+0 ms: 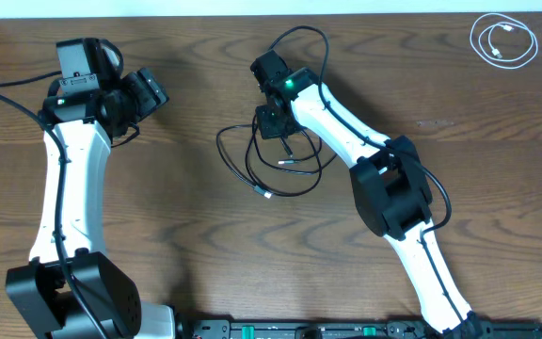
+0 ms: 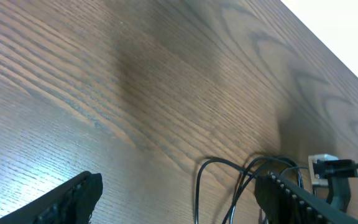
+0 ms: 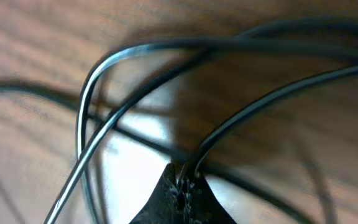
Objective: Untangle cables
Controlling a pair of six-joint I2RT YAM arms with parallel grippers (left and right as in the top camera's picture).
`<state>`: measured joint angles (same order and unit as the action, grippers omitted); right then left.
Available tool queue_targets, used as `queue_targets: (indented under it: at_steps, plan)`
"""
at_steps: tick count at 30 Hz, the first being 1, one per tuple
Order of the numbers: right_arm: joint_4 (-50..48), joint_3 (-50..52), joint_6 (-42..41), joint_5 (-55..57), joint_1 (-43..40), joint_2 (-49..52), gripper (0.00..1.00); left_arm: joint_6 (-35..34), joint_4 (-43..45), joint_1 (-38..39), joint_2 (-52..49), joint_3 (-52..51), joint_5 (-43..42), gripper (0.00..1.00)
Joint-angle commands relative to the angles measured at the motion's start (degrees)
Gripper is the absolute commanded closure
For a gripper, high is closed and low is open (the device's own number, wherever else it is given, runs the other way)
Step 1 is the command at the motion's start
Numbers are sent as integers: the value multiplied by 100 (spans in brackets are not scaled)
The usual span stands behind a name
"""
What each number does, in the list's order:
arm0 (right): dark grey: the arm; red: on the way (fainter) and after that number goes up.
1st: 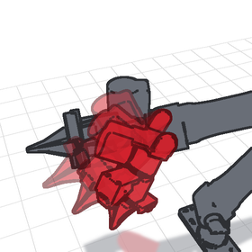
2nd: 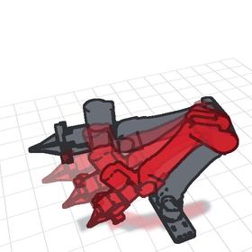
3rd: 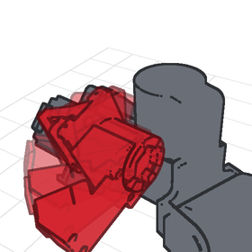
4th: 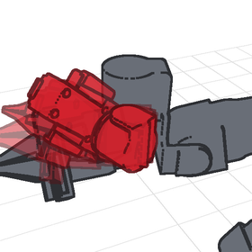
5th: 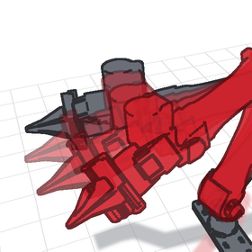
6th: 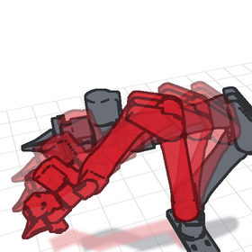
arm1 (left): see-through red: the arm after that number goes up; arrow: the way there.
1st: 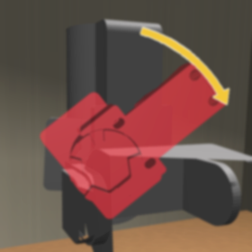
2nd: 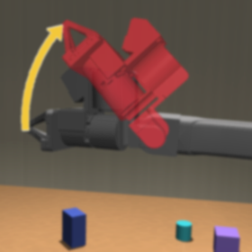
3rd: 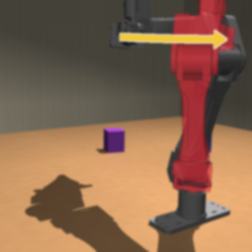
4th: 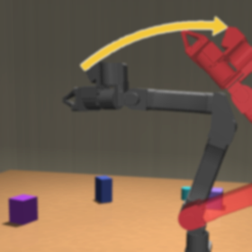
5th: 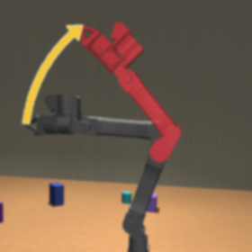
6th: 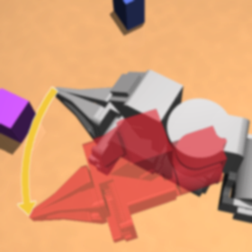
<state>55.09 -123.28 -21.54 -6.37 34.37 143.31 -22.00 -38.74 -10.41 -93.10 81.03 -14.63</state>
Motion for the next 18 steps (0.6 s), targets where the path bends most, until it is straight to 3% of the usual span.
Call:
queue_targets:
  at_steps: [1,4,10,18]
  plan:
    - [323,-404,149,-782,-85,-647,99,79,0,-13,17,48,48,16]
    - [815,-837,151,-1045,-470,-1801,99,280,0,50,17,48,-354,11]
    - [927,-938,144,-1266,-1681,-3877,99,442,-4,321,17,48,-439,10]
    - [1003,-938,142,-1657,-3676,-5128,99,439,-20,953,17,44,-439,10]
